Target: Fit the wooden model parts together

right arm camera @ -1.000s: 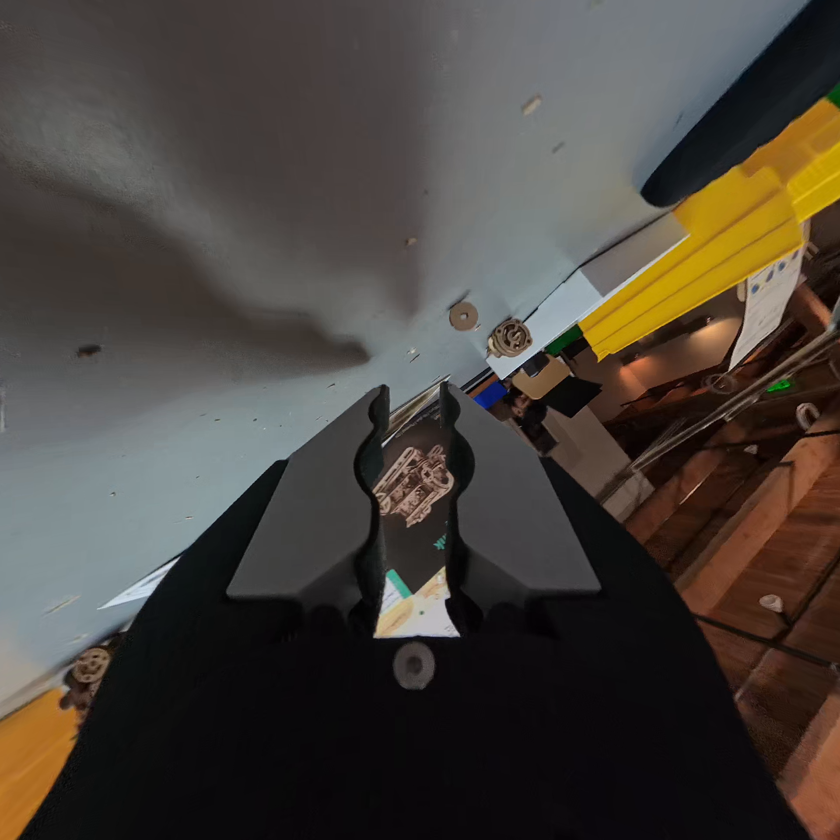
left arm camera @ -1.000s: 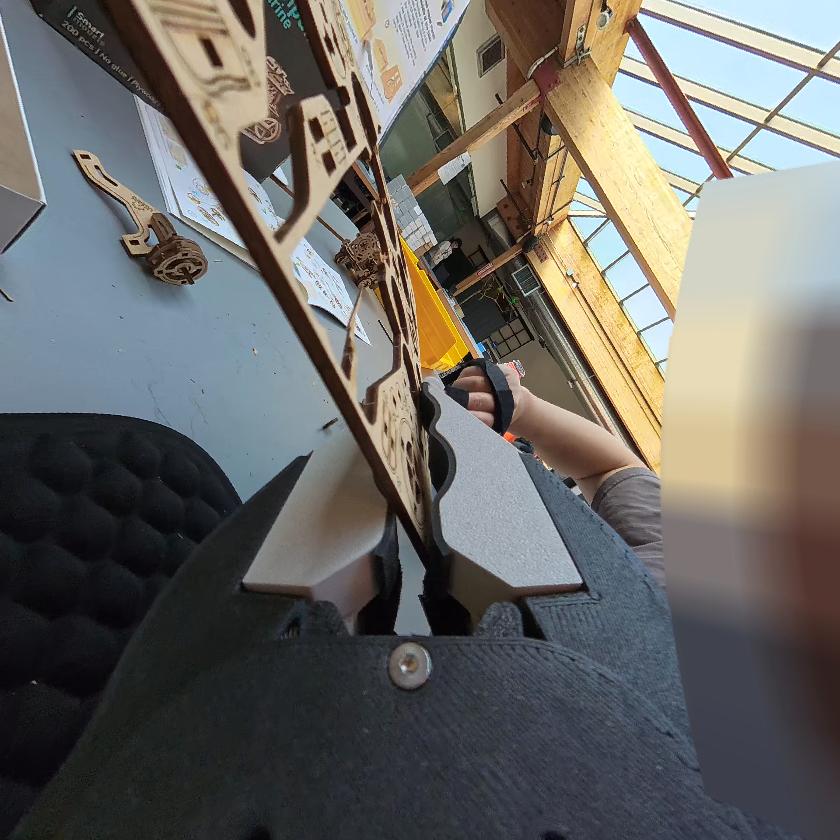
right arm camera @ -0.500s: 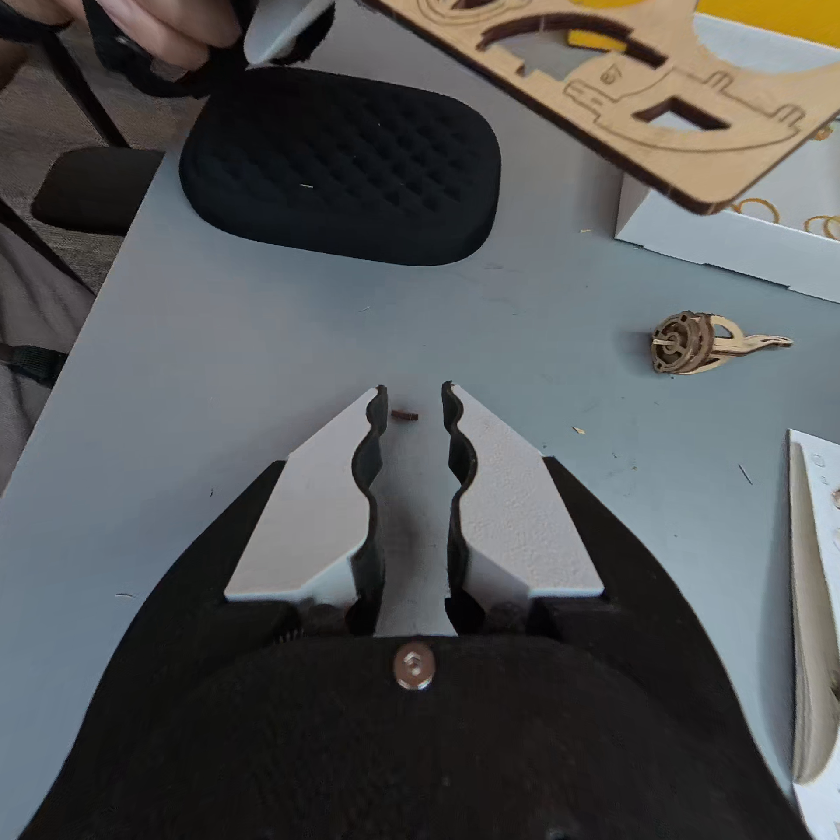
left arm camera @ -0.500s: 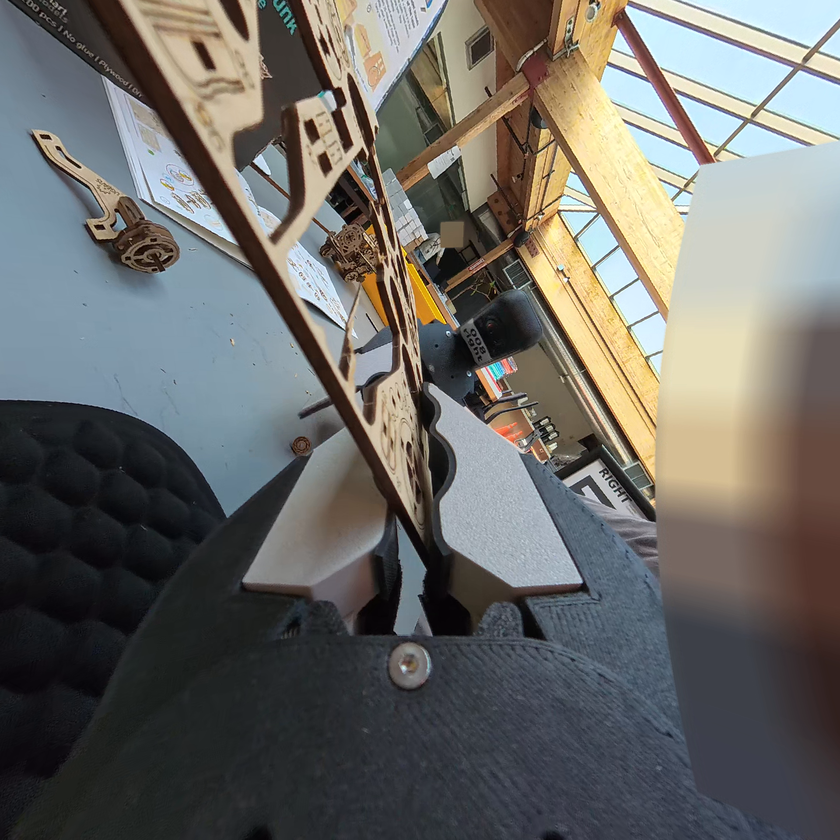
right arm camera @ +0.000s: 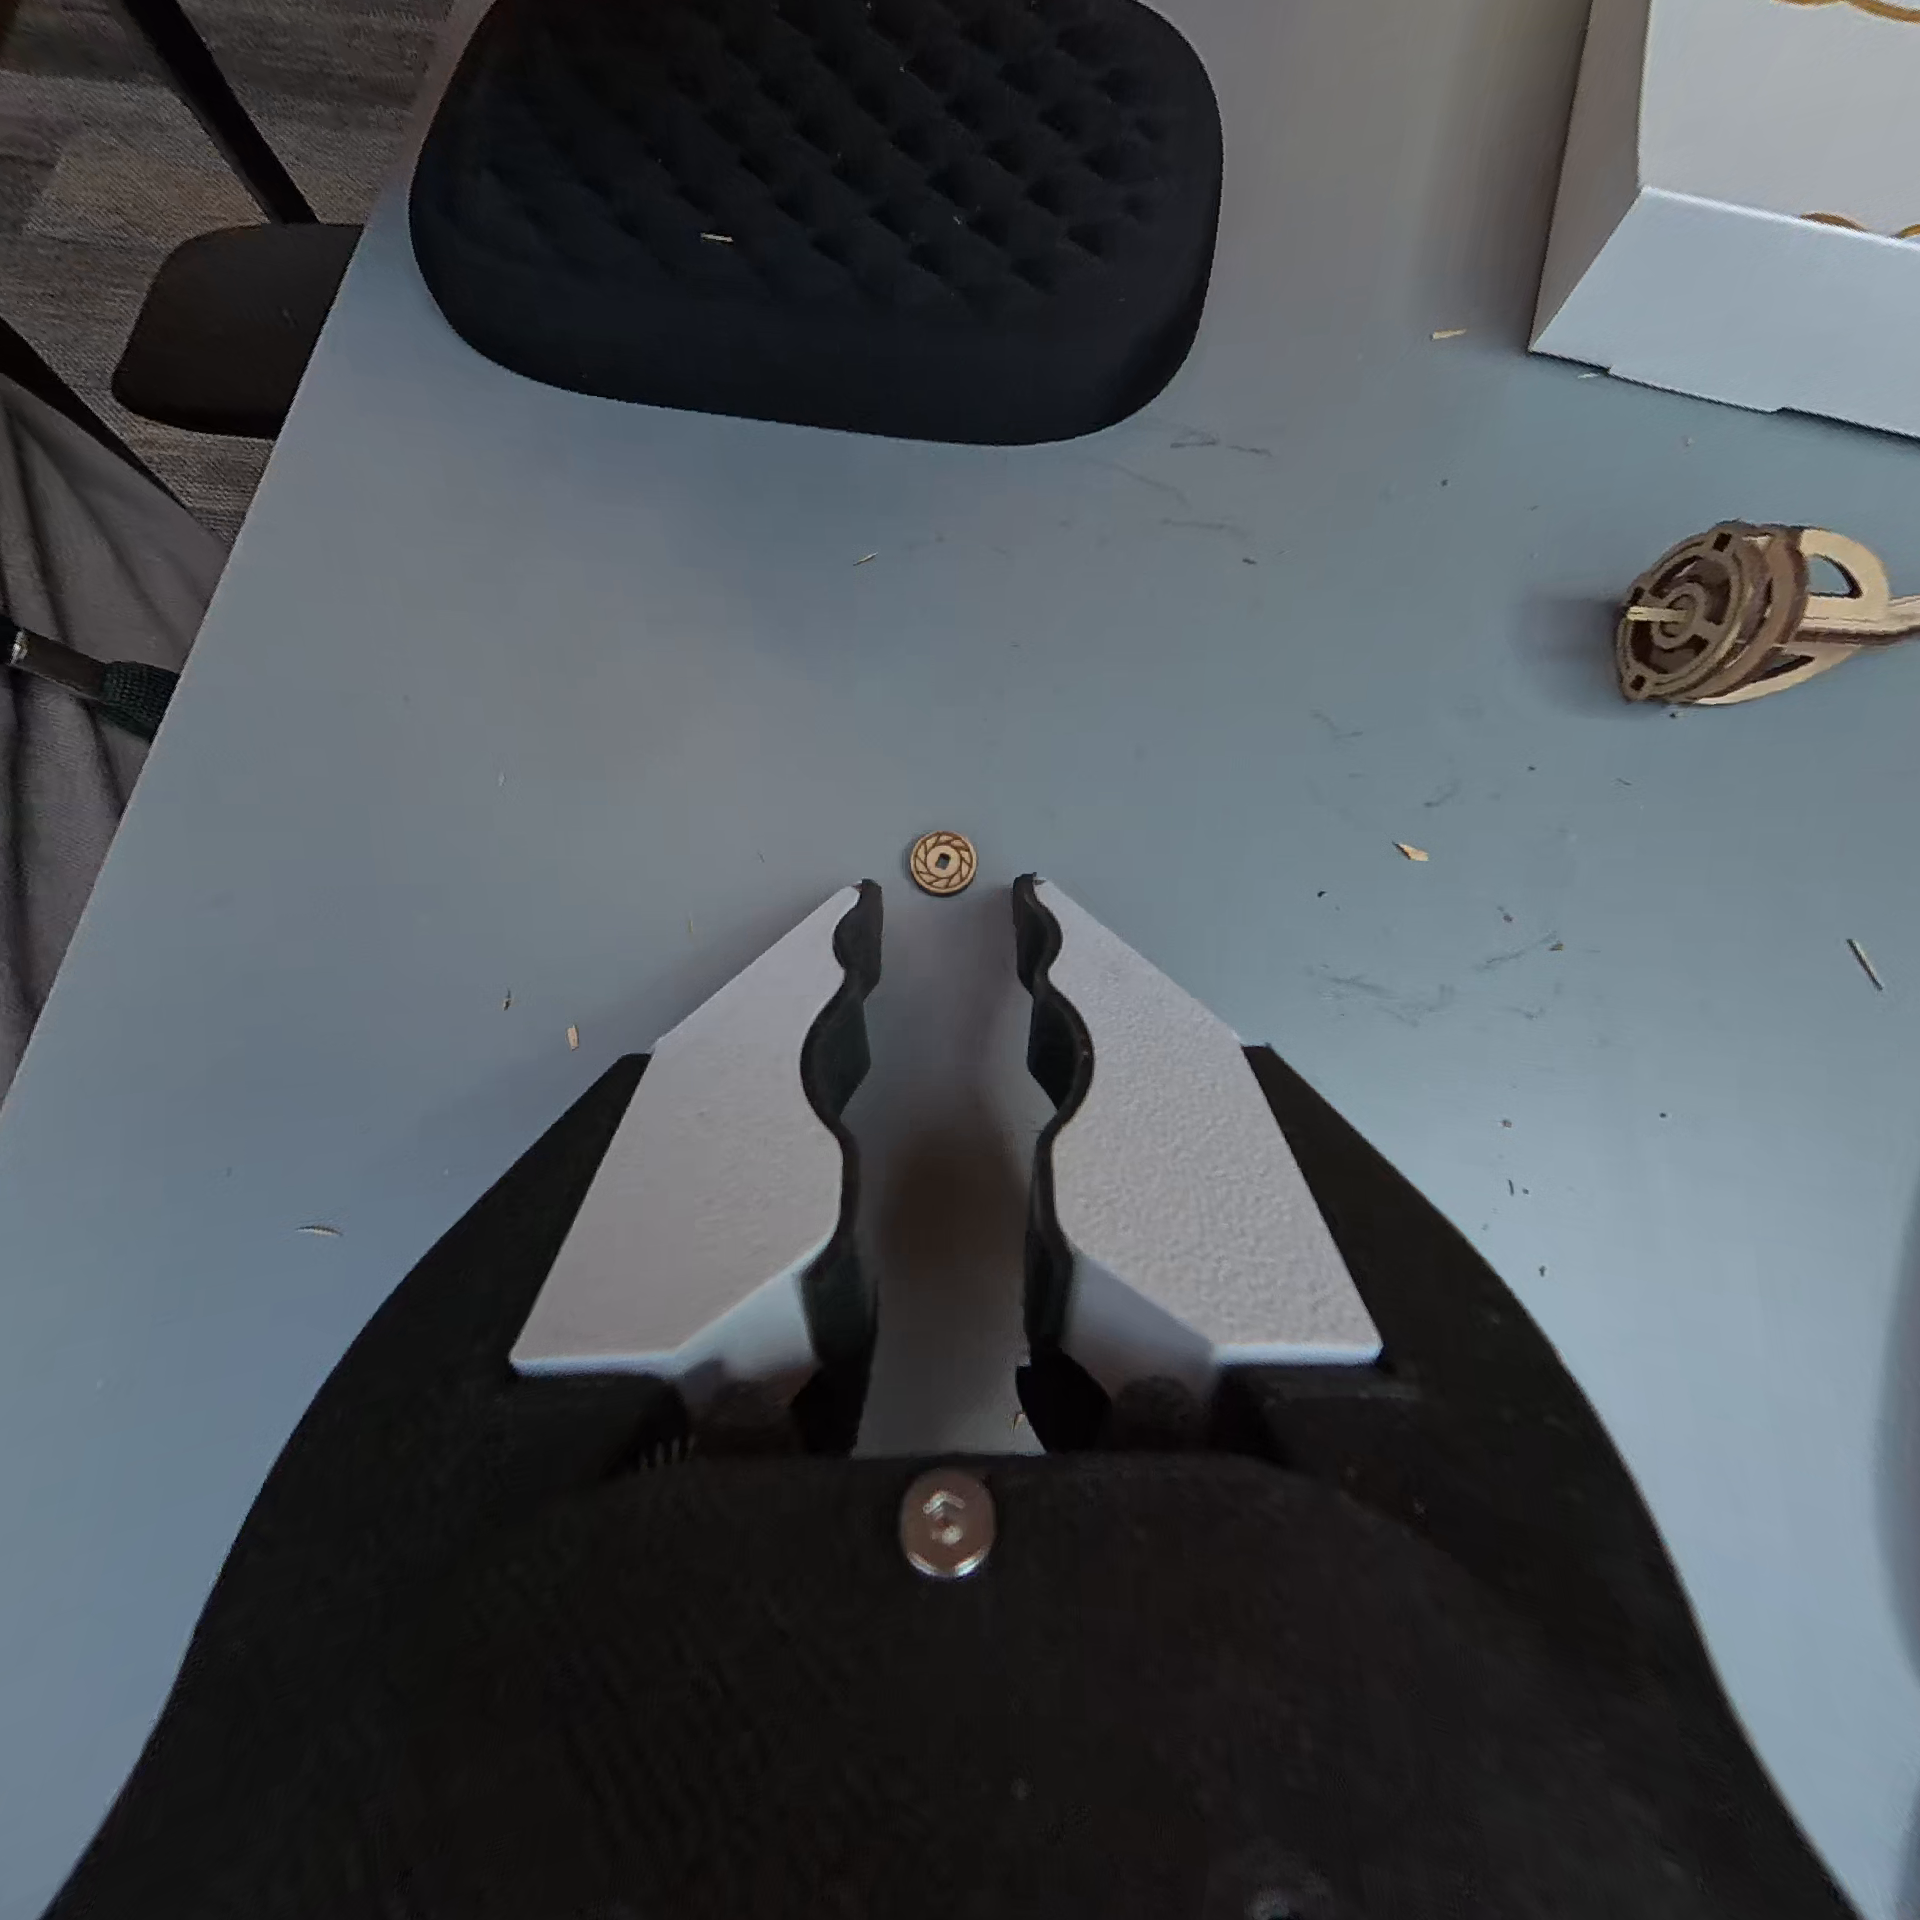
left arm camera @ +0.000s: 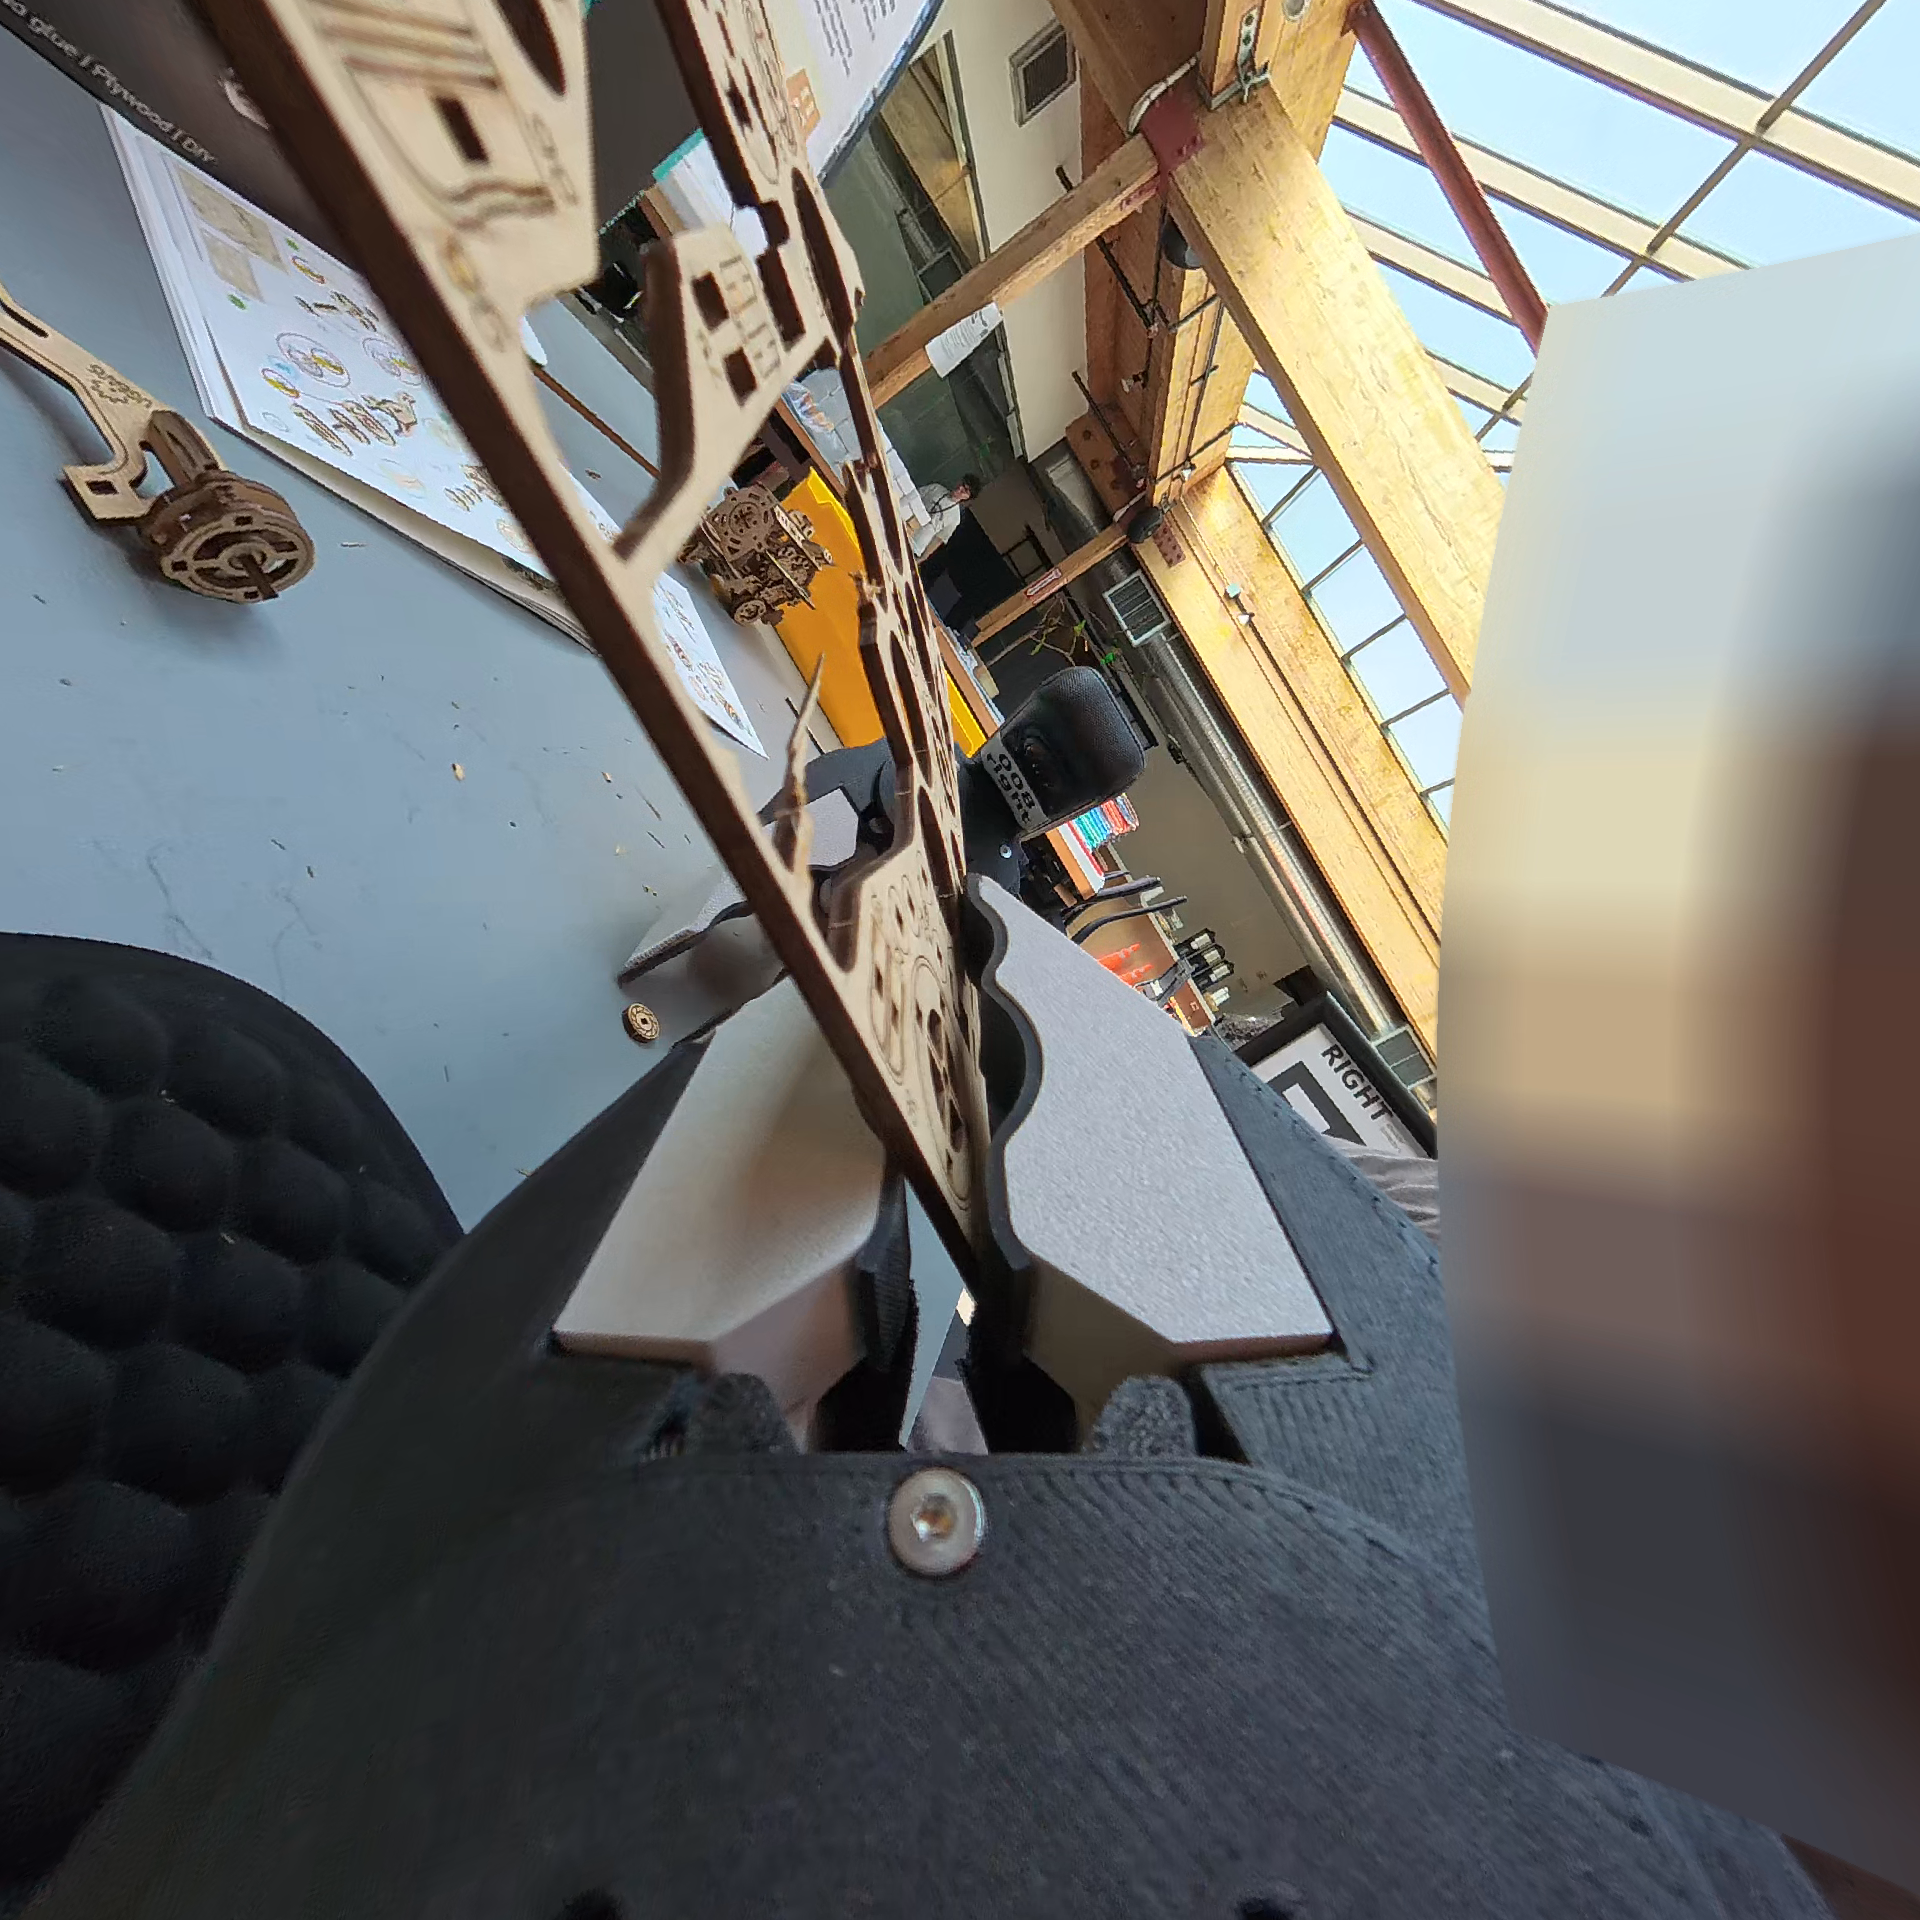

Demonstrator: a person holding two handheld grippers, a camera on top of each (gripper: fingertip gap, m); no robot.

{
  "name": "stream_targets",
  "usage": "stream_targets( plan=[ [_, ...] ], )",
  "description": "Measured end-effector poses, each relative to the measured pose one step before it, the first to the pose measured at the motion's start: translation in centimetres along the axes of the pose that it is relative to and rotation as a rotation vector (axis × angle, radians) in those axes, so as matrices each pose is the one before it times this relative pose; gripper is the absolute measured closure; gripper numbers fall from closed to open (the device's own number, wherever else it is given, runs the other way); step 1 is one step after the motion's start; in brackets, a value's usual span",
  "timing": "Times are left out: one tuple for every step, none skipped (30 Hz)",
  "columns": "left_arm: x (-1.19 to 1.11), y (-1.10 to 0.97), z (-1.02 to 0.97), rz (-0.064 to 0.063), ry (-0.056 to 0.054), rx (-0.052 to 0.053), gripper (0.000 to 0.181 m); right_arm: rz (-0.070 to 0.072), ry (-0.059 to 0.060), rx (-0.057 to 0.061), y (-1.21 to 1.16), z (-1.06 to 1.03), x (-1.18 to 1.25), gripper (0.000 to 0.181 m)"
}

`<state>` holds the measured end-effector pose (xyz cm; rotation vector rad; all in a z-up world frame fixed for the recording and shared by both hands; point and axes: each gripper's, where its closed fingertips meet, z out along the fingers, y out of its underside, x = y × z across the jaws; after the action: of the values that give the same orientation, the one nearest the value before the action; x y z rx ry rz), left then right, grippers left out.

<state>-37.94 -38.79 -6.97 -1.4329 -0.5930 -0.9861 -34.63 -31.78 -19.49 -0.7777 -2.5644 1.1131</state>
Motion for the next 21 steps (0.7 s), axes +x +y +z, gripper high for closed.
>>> stream_targets(
  plan=[
    [0.017,0.020,0.067,0.0007,-0.0003,-0.0014,0.180,0.0011,0.0085,-0.0068,0.010,0.232,0.054,0.156],
    [0.019,0.006,0.038,0.0007,-0.0008,-0.0001,0.180,-0.0020,0.0017,0.0028,-0.189,0.163,-0.031,0.156],
    [0.021,0.002,0.009,0.0001,-0.0003,0.0003,0.180,-0.0001,0.0039,-0.0030,-0.112,0.157,0.028,0.159],
    [0.022,-0.013,-0.008,-0.0001,-0.0004,-0.0001,0.180,0.0014,-0.0019,-0.0007,-0.103,0.115,-0.028,0.168],
    [0.017,-0.027,-0.021,0.0009,-0.0011,0.0007,0.179,0.0037,0.0041,-0.0023,-0.084,0.108,0.084,0.169],
    [0.026,-0.074,-0.063,0.0017,-0.0004,0.0023,0.180,0.0036,0.0028,-0.0008,-0.088,0.101,0.082,0.169],
    [0.062,-0.110,-0.074,0.0019,0.0007,0.0034,0.179,-0.0029,-0.0016,-0.0009,-0.069,0.066,0.032,0.169],
    [0.095,-0.137,-0.077,0.0032,0.0012,0.0038,0.180,-0.0068,0.0169,-0.0003,-0.059,0.034,0.369,0.169],
    [0.104,-0.193,-0.088,0.0054,0.0003,0.0048,0.180,-0.0072,0.0496,0.0068,-0.087,0.012,0.942,0.170],
    [0.088,-0.244,-0.108,0.0086,-0.0028,0.0067,0.179,-0.0051,0.0446,0.0161,-0.199,0.042,0.983,0.170],
    [0.034,-0.288,-0.124,0.0117,-0.0076,0.0093,0.179,0.0188,0.0571,0.0139,-0.192,0.069,1.358,0.170],
    [0.048,-0.299,-0.135,0.0132,-0.0069,0.0101,0.179,0.0332,0.0275,0.0073,-0.219,0.168,0.993,0.169],
    [0.071,-0.257,-0.121,0.0111,-0.0034,0.0072,0.179,0.0325,-0.0206,0.0083,-0.366,0.274,0.214,0.169],
    [0.077,-0.211,-0.118,0.0065,-0.0010,0.0045,0.180,0.0269,-0.0136,0.0004,-0.323,0.280,0.203,0.169],
    [0.035,-0.184,-0.119,0.0032,0.0000,0.0045,0.179,0.0137,0.0049,-0.0041,-0.242,0.256,0.357,0.169],
    [-0.001,-0.155,-0.128,0.0015,-0.0011,0.0051,0.180,-0.0030,0.0011,-0.0090,-0.074,0.297,0.190,0.169],
    [-0.045,-0.129,-0.161,0.0011,-0.0034,0.0062,0.180,-0.0089,0.0006,-0.0186,0.183,0.332,0.132,0.169],
    [-0.070,-0.100,-0.152,-0.0004,-0.0039,0.0052,0.180,-0.0060,-0.0031,-0.0196,0.316,0.341,0.013,0.169],
    [-0.062,-0.061,-0.151,-0.0016,-0.0031,0.0027,0.180,0.0072,-0.0039,0.0190,-0.231,0.097,-0.041,0.169],
    [-0.095,-0.018,-0.142,-0.0009,-0.0041,-0.0001,0.180,0.0083,0.0024,0.0001,0.081,-0.010,0.066,0.169],
    [-0.129,0.030,-0.099,0.0007,-0.0064,-0.0030,0.180,-0.0022,0.0101,0.0053,0.031,-0.164,0.097,0.162]
  ],
)
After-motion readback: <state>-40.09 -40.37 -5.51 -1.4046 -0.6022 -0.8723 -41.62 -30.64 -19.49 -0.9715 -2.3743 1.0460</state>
